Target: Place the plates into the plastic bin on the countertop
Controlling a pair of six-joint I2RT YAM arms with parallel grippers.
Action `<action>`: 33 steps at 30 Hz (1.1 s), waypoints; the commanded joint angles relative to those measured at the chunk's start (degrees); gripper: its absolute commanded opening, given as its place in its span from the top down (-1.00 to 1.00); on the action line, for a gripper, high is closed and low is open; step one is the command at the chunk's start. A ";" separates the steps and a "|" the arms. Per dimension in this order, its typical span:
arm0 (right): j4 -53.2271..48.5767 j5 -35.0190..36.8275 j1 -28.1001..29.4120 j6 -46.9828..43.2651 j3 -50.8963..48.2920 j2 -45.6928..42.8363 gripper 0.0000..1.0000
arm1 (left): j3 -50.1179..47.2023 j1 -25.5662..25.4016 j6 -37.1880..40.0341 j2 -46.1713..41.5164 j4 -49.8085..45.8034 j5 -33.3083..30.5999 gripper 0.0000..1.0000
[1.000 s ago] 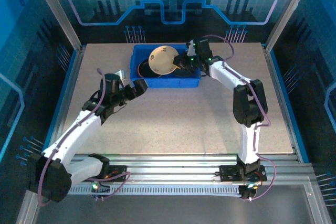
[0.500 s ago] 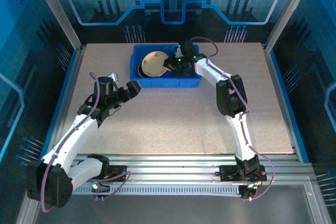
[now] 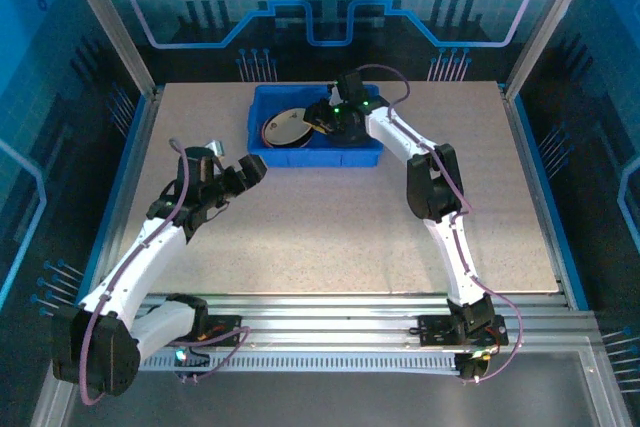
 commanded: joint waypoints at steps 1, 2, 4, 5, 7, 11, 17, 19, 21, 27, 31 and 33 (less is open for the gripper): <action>-2.67 1.05 0.76 -1.43 2.23 1.31 0.22 | -0.50 0.65 0.75 -0.37 -0.47 0.82 -0.98; -2.94 1.13 0.79 -1.47 2.23 1.35 0.22 | -0.45 0.70 0.68 -0.37 -0.57 0.79 -0.98; -4.10 2.32 0.86 -2.03 2.38 1.33 0.23 | -0.46 0.66 0.67 -0.27 -0.58 0.92 -0.98; -5.03 3.13 0.95 -2.79 2.70 1.24 0.24 | -0.39 0.79 0.66 -0.18 -0.72 0.98 -0.99; -6.15 4.11 1.07 -3.62 3.02 1.15 0.24 | -0.30 0.79 0.67 -0.19 -0.77 0.98 -0.98; -8.06 5.46 1.15 -4.86 3.99 1.19 0.23 | -0.09 0.88 0.47 0.25 -0.58 1.27 -0.99; -6.99 5.21 1.15 -5.14 2.31 -0.07 0.25 | 0.04 0.94 0.38 0.74 0.03 1.76 -0.99; -6.20 5.69 1.13 -5.48 1.08 -0.86 0.25 | -0.07 0.95 0.38 0.83 0.19 1.82 -0.99; -6.05 6.19 1.17 -5.74 0.65 -1.16 0.28 | -0.09 0.91 0.39 0.96 0.12 1.92 -0.98; -5.84 5.52 1.15 -5.40 1.18 0.41 0.56 | -0.57 0.93 0.32 0.79 0.28 1.71 -0.98; -4.33 4.84 1.29 -4.40 0.83 1.71 0.66 | -0.71 0.97 0.37 1.03 0.37 1.76 -0.99; -4.13 4.62 1.33 -4.00 1.32 2.81 0.72 | -0.56 0.97 0.64 1.29 0.16 1.71 -0.98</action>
